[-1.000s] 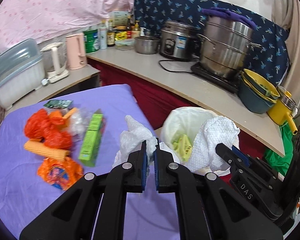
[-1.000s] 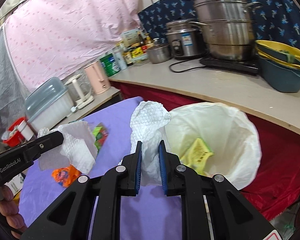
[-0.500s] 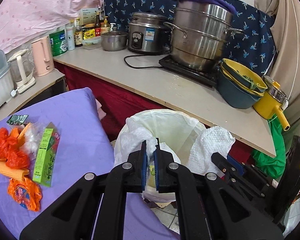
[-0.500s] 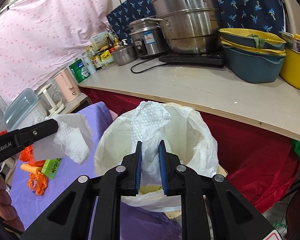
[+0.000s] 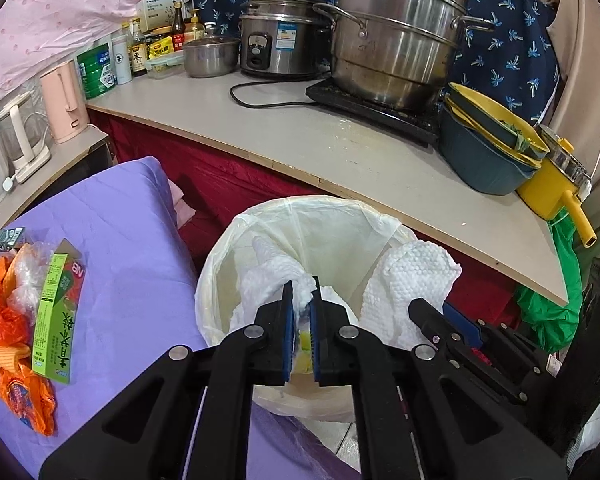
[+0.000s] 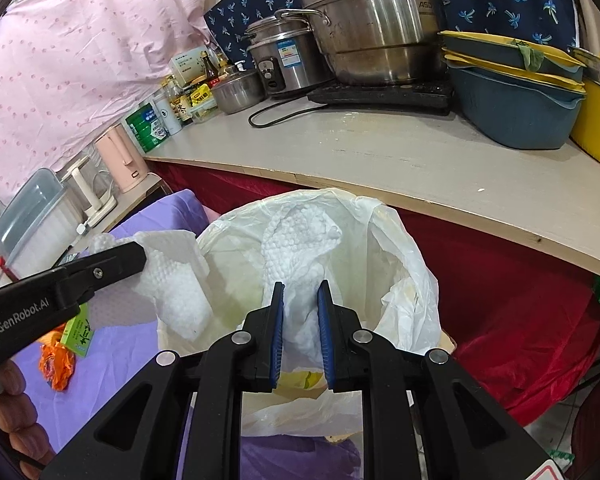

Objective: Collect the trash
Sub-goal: 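Carry the white tissues in both tools over the bin and release them, then grasp the clear plastic bag with the left tool and drop it into the bin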

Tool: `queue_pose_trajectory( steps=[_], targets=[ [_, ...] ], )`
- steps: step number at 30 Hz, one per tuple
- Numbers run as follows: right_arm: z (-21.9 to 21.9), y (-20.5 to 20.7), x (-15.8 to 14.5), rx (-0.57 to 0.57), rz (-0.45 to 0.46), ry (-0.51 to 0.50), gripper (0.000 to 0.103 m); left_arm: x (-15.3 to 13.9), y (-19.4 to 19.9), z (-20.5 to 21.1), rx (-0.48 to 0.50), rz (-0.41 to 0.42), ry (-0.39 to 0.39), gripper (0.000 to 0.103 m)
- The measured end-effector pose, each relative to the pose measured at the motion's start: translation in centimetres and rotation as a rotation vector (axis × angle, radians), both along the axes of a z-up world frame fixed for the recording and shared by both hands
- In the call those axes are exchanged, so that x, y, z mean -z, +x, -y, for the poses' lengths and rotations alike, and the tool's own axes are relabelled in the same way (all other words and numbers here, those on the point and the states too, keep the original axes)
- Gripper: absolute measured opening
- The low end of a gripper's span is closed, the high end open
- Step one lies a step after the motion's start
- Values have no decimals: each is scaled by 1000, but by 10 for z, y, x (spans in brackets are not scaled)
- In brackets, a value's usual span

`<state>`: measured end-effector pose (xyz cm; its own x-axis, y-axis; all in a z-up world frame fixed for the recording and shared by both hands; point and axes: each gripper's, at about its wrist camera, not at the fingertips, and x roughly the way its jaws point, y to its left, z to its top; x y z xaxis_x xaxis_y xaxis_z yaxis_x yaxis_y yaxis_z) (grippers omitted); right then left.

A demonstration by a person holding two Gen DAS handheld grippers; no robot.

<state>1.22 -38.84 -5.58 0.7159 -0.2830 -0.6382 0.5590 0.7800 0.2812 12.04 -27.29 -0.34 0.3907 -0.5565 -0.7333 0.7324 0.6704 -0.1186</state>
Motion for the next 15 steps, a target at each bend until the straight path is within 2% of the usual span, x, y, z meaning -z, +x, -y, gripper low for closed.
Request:
queue_pose_trajectory(
  steps=[4,6,8,10,15],
  targets=[
    [4,2,2,9,6,5,20,4,1,3,5,8,-7,10],
    [4,2,1,14,13,6,21,3,2,3,2,15,-9,18],
    [5,1,0,21,21,4,27,2,2,2,-6,22,-14,44],
    [6,0,-2,23,27,2,30,-1,3,-2,-22,42,-27,53],
    [5,-3,-10,30,42,-6,32,-6,7,-10,-52,64,-21,58]
  ],
)
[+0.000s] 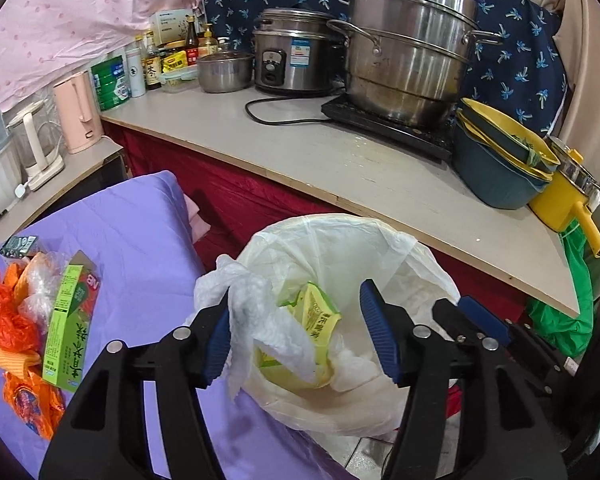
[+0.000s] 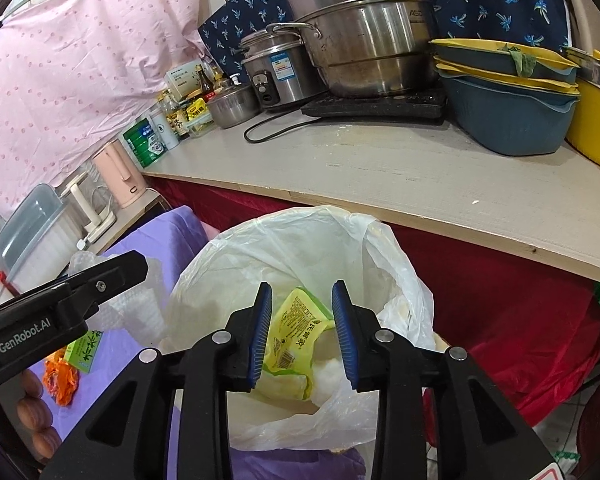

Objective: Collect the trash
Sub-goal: 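Grasp the clear plastic bag with the left tool and drop it into the bin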

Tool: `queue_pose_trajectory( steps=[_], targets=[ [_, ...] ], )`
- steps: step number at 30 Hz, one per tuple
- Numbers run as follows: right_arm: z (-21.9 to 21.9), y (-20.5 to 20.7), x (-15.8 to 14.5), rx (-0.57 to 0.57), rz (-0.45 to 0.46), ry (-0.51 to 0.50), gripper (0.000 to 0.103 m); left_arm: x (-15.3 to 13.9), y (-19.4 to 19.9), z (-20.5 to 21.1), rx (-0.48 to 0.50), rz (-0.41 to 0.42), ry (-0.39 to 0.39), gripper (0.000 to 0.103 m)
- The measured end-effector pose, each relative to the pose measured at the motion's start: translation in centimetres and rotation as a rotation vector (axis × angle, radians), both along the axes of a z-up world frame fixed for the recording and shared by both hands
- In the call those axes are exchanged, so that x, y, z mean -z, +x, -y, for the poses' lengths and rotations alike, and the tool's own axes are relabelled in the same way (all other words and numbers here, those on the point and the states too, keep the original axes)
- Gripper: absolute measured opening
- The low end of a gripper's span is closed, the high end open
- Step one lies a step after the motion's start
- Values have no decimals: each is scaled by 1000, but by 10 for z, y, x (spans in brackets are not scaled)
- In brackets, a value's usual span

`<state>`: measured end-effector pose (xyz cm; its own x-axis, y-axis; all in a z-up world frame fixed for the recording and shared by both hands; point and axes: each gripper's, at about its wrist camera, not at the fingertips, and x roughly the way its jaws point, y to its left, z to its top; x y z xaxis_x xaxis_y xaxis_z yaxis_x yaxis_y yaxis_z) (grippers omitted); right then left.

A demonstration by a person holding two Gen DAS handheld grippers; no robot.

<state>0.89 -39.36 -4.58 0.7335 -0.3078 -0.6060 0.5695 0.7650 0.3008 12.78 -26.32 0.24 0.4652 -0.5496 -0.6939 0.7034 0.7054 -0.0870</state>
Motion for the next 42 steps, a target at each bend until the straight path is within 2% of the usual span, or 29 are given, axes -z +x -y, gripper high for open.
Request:
queue_pose_trajectory(
  steps=[5,18,24,29,32,37,42],
  targets=[
    [-8,-1,-9,-11,11,-16,35,-7,6,-18,-58,12,-14,60],
    [-56,13,-37,-97,42,-58,40,-15,20,-80,-222,53,12,61],
    [-82,24,-44,-135,43,-79,40,-22,27,-113,-268,43,-19,61],
    [-82,15,-47,-104,46,-89,40,-31,21,-101,-217,46,-13,60],
    [-71,1,-45,-58,39,-89,42,-34,9,-73,-149,81,14,60],
    [-44,-22,-37,13,15,-82,43,-24,-6,-19,-32,68,47,61],
    [-19,-40,-28,75,-2,-64,43,3,-16,16,62,7,83,75]
  ],
)
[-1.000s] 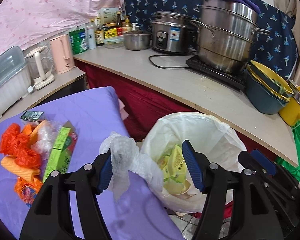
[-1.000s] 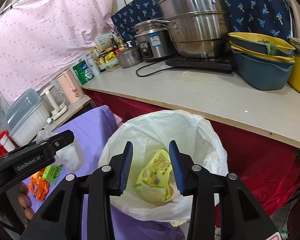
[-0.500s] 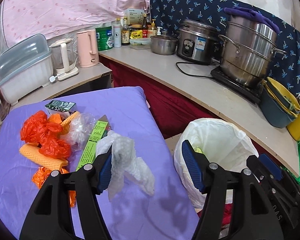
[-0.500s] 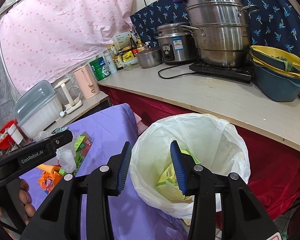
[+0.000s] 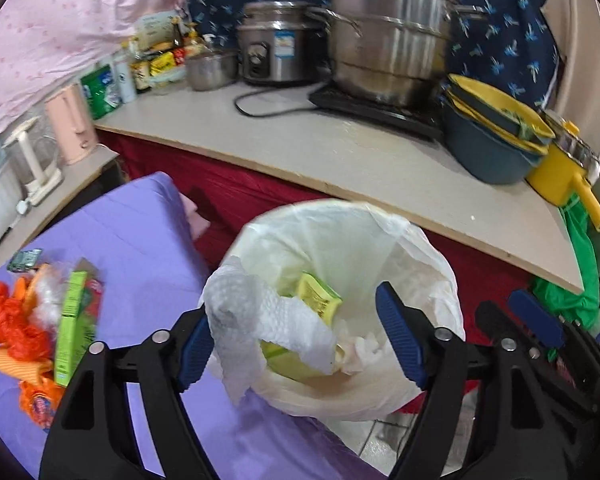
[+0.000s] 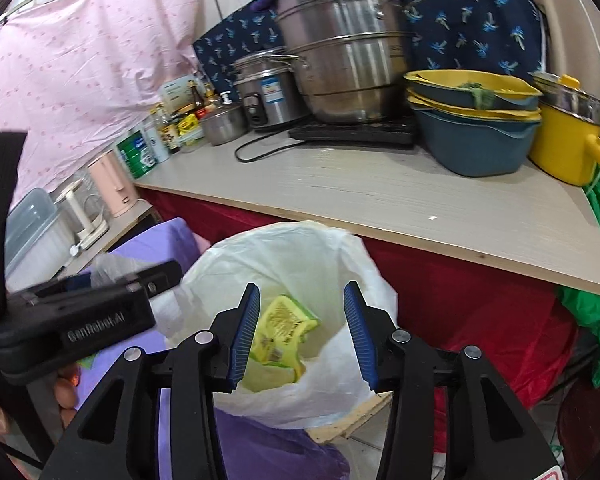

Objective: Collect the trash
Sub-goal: 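Grasp the clear plastic bag with the left tool and drop it into the bin, then grasp the green box with the right tool while the left tool grasps the orange snack bag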

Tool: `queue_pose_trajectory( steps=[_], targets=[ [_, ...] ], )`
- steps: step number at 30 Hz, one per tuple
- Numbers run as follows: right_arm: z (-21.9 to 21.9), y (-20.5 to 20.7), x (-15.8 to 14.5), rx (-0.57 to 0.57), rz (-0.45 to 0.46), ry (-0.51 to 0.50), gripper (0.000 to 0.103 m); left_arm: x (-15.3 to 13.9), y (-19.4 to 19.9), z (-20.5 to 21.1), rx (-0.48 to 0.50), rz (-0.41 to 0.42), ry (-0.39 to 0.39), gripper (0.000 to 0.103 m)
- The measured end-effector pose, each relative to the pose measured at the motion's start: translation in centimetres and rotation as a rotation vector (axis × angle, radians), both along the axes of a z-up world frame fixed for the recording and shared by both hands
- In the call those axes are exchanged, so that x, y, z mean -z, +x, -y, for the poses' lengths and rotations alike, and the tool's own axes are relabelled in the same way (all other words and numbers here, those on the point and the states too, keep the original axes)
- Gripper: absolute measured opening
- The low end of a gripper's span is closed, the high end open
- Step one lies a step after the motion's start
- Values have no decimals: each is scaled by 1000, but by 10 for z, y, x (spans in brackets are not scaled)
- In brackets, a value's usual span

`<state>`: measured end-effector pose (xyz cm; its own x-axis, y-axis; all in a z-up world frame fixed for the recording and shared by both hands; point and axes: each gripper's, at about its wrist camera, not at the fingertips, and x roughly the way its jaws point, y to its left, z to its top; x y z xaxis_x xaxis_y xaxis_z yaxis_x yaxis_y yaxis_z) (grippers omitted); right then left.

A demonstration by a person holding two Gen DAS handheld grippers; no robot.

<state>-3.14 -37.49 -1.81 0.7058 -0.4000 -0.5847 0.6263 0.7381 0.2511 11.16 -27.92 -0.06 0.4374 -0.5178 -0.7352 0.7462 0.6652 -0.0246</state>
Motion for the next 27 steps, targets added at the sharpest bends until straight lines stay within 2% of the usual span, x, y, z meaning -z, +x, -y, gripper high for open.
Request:
queue_pose_trajectory(
  steps=[2,4,8,12,18,27],
  targets=[
    [5,-4,4,10,1,9,43,14,-1,4,32,-31,16,84],
    [8,-6,8,11,-1,17,43,26,-3,3,41,-34,37,88],
    [5,-3,17,-1,-8,34,43,43,-8,-11,44,-30,69,88],
    [-3,4,18,-20,-8,39,43,42,-7,-35,9,-29,54,89],
    [-23,17,11,-66,0,32,43,31,3,-73,-75,-7,24,89],
    [-73,49,6,-178,-8,23,45,23,29,-152,-293,19,32,89]
  ],
)
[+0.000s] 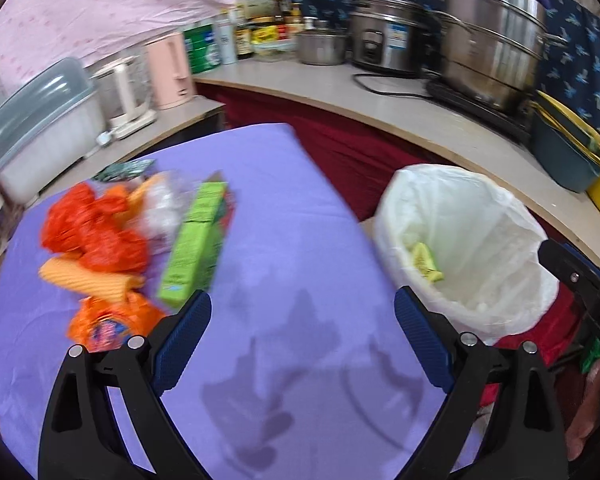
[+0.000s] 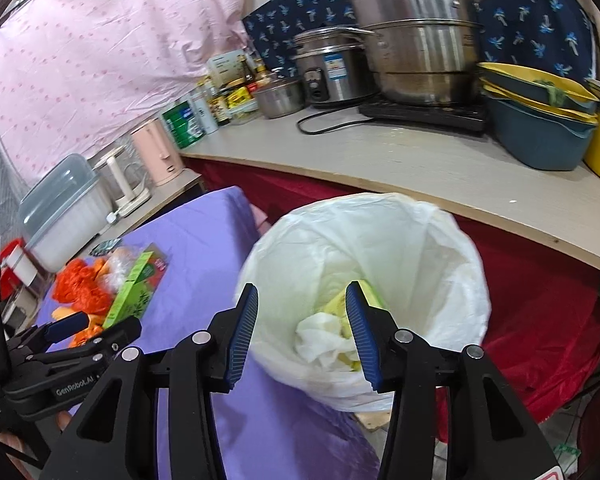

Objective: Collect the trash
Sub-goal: 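Grasp the green box with the right tool while the left tool grasps the orange snack bag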

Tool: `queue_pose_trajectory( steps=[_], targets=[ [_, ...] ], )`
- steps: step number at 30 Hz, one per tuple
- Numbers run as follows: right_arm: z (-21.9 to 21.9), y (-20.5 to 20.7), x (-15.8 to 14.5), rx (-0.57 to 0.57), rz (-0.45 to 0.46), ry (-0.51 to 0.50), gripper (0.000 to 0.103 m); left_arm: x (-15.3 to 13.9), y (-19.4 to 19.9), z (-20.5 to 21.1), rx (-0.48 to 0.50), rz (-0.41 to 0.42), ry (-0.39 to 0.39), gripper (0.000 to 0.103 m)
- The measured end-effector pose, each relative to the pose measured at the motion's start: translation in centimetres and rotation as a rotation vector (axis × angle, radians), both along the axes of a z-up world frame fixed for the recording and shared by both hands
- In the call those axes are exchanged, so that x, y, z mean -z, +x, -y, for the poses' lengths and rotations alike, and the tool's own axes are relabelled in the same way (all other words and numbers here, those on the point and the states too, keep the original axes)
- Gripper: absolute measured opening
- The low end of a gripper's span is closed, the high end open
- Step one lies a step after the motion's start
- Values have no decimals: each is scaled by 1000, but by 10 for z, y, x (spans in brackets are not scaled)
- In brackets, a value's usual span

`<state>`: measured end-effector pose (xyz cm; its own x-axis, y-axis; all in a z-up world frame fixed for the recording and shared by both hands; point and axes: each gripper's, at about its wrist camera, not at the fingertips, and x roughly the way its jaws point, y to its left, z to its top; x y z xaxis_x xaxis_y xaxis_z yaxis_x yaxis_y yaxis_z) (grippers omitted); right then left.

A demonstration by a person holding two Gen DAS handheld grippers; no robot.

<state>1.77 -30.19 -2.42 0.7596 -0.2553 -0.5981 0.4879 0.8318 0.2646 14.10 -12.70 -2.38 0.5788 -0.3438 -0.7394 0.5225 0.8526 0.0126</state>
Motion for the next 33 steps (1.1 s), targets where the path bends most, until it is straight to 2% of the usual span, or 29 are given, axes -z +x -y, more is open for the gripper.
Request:
queue_pose_trajectory(
  steps=[9,17,21,28,33],
  targets=[
    [-63,44,3,-136,-21,7,45,2,28,-93,-203,-8,17,89],
    [-119,89,16,-235,-53,14,48,14,48,-157,-338,-35,32,89],
    [-143,114,25,-274,-73,18,50,20,57,-178,-378,-43,44,89],
    [-176,161,38,-314,-95,19,59,35,78,-209,-438,-87,20,90],
    [-188,190,50,-317,-116,15,61,42,88,-216,-452,-110,1,90]
  ],
)
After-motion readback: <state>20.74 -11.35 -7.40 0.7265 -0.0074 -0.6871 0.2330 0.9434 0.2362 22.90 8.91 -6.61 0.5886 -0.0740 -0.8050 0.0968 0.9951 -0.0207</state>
